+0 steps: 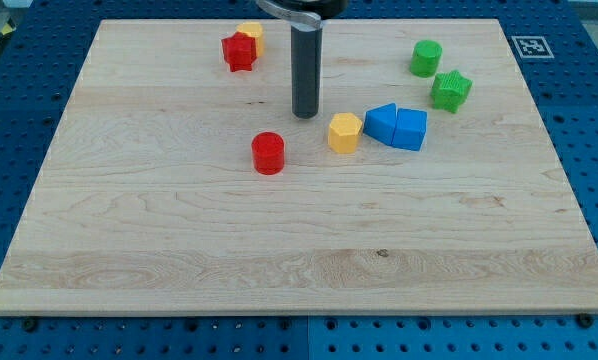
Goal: Place the hexagon on the right side of heart
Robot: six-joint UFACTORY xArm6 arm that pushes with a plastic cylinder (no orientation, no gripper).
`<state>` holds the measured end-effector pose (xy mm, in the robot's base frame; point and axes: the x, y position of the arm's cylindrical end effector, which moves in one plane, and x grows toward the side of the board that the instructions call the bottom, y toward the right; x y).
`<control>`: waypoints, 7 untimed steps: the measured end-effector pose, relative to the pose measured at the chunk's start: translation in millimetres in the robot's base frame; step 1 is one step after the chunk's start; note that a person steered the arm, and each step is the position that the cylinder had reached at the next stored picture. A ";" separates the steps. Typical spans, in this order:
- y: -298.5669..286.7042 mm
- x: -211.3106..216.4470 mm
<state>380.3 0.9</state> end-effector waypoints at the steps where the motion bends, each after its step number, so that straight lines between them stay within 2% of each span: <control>1: 0.2 13.5; 2: 0.8 37.9; 4: 66.5 52.6; 6: 97.3 88.1; 7: 125.3 86.5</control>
<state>466.8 126.2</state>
